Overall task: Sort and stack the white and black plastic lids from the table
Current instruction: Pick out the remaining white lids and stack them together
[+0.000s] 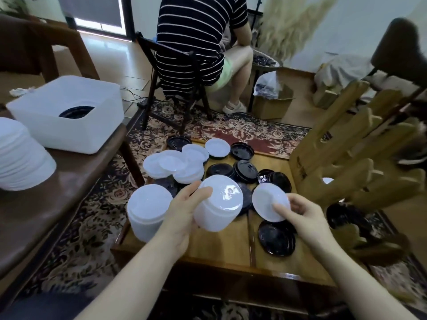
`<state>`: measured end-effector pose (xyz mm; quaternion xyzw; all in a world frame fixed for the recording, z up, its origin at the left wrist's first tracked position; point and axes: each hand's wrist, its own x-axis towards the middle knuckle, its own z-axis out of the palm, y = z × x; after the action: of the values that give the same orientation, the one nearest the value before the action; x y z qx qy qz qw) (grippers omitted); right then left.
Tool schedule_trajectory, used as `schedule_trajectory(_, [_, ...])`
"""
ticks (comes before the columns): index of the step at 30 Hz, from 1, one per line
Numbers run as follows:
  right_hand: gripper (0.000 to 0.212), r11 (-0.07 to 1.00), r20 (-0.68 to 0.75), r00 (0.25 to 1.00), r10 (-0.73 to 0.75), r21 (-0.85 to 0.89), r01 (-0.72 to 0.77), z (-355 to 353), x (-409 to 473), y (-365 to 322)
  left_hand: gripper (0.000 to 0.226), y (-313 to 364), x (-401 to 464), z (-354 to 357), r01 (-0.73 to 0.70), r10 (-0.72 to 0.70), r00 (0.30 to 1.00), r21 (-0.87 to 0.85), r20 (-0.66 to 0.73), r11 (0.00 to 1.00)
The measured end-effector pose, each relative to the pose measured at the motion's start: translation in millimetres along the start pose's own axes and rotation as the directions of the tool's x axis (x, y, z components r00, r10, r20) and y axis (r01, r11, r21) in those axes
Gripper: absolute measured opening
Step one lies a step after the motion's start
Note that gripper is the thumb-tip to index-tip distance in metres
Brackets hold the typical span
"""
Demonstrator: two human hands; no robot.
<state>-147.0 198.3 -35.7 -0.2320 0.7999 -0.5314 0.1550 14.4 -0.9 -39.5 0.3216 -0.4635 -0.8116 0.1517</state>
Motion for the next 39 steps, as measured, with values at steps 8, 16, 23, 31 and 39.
schedule_trajectory(8, [0.053, 0.668, 0.226, 0.955, 0.191, 0.683, -0.295, 8, 4, -26, 0.098, -10, 5, 13, 0.024, -0.025, 0.999, 0.017, 0.043, 1.000])
schedule_trajectory(16, [0.036, 0.923, 0.318, 0.948, 0.010, 0.362, -0.131, 5, 5, -47, 0.082, -4, 3, 18, 0.046, -0.045, 0.997, -0.014, 0.065, 0.999])
schedule_trajectory(23, [0.013, 0.983, 0.105, 0.987, -0.119, -0.129, 0.132, 38, 5, -42, 0.080, -12, -5, 28, 0.023, -0.028, 0.995, 0.052, 0.100, 0.998])
schedule_trajectory(31, [0.082, 0.975, 0.252, 0.965, 0.067, -0.223, -0.010, 40, -6, -43, 0.092, -11, -11, 31, -0.152, 0.159, 0.987, 0.218, -0.016, 0.964])
schedule_trajectory(39, [0.081, 0.957, 0.636, 0.767, -0.078, -0.168, 0.237, 1, -1, -56, 0.043, -1, -10, 23, 0.098, -0.108, 0.991, 0.113, 0.084, 0.989])
